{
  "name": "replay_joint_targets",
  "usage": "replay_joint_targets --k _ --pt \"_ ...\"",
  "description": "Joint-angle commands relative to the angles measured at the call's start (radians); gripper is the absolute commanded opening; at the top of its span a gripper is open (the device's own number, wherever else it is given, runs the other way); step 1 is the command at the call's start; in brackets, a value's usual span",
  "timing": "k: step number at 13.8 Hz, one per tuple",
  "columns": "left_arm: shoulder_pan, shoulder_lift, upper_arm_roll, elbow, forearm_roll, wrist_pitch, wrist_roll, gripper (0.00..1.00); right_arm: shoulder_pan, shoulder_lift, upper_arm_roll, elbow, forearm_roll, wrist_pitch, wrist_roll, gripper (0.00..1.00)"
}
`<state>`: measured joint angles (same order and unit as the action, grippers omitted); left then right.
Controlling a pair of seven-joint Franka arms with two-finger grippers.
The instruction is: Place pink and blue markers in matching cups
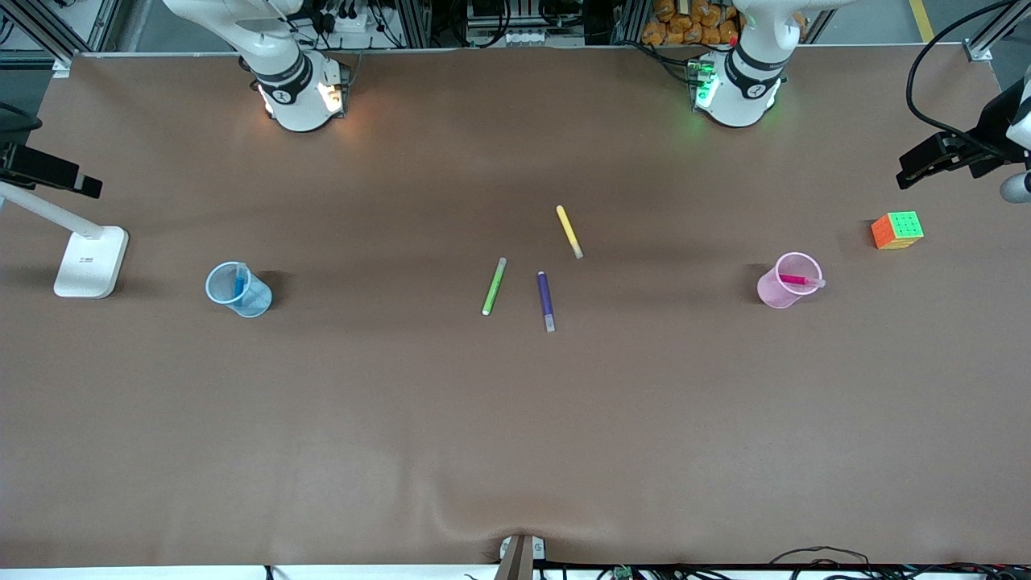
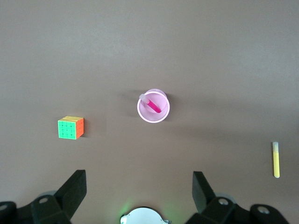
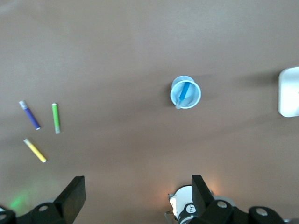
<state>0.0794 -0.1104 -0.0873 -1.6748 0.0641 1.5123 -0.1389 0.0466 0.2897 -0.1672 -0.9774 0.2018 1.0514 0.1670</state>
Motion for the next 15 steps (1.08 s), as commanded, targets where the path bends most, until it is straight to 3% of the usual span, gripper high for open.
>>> replay_joint_targets --k 1,4,7,8,11,15 --pt "0.005 -0.018 -0.005 -0.009 -0.01 -0.001 -0.007 1.0 -0.008 -0.018 0.047 -0.017 -0.056 0.002 0.008 1.0" --pt "0.005 -0.018 -0.005 -0.009 -0.012 -0.003 -0.008 1.0 -0.014 -0.084 0.049 -0.104 -0.067 0.04 0.011 1.0" --pt "0.005 -0.017 -0.005 -0.008 -0.012 -0.001 -0.008 1.0 -0.013 -0.263 0.06 -0.382 -0.07 0.212 0.009 1.0" --pt "0.005 -0.017 -0.005 -0.006 -0.012 -0.003 -0.007 1.0 -0.013 -0.294 0.069 -0.43 -0.09 0.241 0.009 1.0" --pt "0.005 -0.018 -0.005 -0.005 -0.013 -0.003 -0.021 1.0 -0.014 -0.302 0.124 -0.44 -0.166 0.248 0.011 1.0" --pt "0.003 -0.011 -0.005 0.006 -0.013 0.0 -0.022 1.0 -0.017 -0.294 0.12 -0.429 -0.174 0.263 0.003 1.0"
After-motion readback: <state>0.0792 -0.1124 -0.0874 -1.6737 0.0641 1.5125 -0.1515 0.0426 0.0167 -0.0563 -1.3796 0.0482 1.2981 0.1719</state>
